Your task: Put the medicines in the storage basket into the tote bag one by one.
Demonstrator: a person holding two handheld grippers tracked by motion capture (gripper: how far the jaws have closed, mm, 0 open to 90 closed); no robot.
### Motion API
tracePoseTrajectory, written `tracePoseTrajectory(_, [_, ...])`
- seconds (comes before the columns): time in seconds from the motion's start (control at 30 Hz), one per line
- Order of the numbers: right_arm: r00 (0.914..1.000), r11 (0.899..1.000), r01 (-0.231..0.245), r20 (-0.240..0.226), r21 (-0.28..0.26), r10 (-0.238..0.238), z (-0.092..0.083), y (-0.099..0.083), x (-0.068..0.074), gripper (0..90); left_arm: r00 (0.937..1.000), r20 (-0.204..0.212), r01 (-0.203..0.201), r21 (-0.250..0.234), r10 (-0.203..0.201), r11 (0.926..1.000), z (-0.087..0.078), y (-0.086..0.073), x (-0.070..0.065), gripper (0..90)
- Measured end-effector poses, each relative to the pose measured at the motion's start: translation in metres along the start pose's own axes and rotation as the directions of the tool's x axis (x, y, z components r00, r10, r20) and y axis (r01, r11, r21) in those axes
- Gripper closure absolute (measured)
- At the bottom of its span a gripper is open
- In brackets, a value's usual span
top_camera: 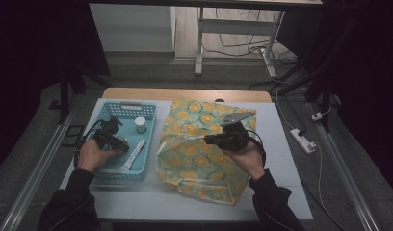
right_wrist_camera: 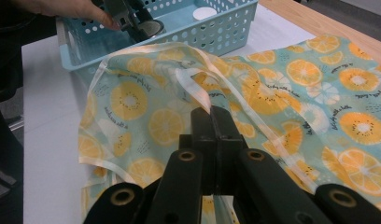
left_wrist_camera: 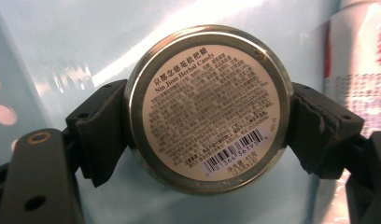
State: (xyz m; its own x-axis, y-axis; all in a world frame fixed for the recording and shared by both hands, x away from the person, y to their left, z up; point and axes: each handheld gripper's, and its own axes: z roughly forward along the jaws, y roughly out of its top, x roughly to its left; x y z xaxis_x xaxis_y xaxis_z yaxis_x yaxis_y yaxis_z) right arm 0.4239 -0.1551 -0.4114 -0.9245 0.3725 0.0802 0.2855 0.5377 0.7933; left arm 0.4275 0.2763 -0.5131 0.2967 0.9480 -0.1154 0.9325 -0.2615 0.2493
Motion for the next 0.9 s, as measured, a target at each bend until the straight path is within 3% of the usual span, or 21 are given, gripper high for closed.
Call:
tracePoseTrajectory(0.13, [1.0, 1.0, -0.004, 0.004, -0.005, 0.004, -0.001, 0.0, -0.001, 90.0, 0.9996, 0.023, -0.014, -0.064, 0.015, 0.9979, -0.008, -0.002, -0.001, 20.4])
tracePoseTrajectory(0.33, [1.0, 1.0, -0.005, 0.008, -0.011, 0.005, -0.001, 0.0, -0.001, 90.0, 0.9973, 0.065, -0.026, -0.147, 0.036, 0.9888, -0.018, -0.007, -0.004, 20.4])
tracePoseTrajectory(0.63, [0.9999, 1.0, -0.005, 0.011, -0.015, 0.005, 0.0, 0.0, -0.001, 90.0, 0.9908, 0.104, -0.059, -0.243, 0.087, 0.9682, -0.035, -0.013, -0.012, 20.4])
tracePoseTrajectory(0.9, [0.9999, 1.0, -0.005, 0.013, -0.018, 0.006, -0.001, 0.0, -0.001, 90.0, 0.9833, 0.117, -0.099, -0.3, 0.14, 0.9487, -0.049, -0.02, -0.025, 20.4])
